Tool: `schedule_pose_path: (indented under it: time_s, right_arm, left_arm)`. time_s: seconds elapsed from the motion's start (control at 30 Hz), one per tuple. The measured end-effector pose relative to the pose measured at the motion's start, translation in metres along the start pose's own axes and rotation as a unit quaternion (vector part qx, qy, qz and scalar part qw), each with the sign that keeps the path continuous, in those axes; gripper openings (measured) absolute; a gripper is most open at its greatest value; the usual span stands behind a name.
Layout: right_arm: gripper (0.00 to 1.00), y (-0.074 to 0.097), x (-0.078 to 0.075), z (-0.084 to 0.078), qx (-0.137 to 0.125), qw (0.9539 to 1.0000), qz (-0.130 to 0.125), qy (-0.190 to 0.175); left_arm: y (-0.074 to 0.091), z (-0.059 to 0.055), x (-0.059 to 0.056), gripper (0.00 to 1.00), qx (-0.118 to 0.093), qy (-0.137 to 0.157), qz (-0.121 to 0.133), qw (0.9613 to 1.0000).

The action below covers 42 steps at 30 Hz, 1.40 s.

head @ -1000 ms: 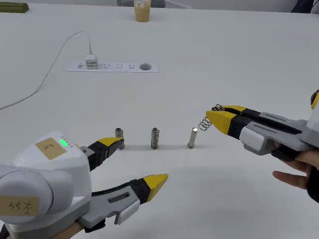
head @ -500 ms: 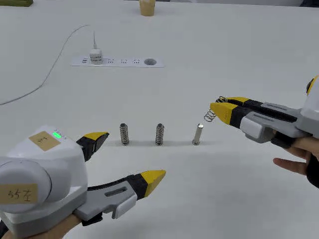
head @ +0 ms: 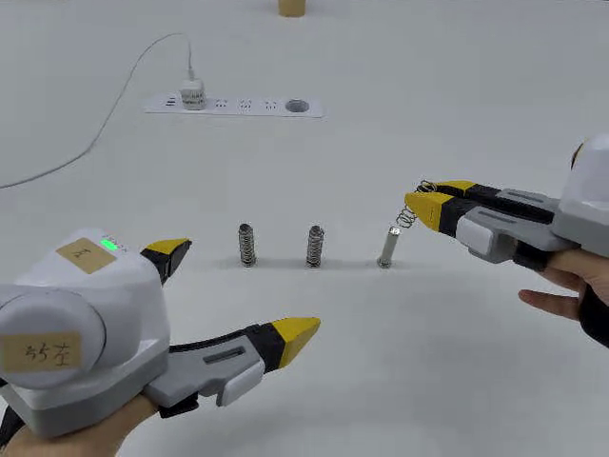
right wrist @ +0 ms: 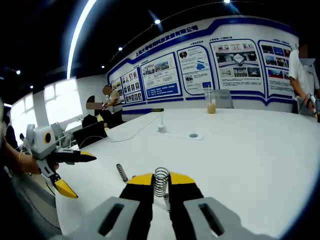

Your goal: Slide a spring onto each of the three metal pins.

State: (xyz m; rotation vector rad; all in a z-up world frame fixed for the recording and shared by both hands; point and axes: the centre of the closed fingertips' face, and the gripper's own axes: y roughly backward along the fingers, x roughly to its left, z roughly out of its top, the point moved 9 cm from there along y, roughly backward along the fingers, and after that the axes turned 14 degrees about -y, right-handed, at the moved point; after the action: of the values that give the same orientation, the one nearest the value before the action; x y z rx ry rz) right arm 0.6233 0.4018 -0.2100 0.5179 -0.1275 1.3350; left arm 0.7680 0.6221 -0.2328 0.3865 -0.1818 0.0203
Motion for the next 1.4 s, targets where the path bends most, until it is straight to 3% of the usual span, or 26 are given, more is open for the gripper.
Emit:
schedule_pose_path:
  time_s: [0.5, 1.4]
  right_arm:
    - [0.12, -0.014, -0.004, -0.011, 0.019, 0.9992, -0.014, 0.033]
    - [0.12, -0.018, -0.007, -0.025, 0.035, 0.9974, -0.034, 0.052]
  left_arm:
    - [-0.001, -0.003, 0.000, 1.00, 0.004, 0.003, 0.001, 1.0000]
    - [-0.002, -0.004, -0.003, 0.97, 0.015, 0.001, -0.010, 0.9998]
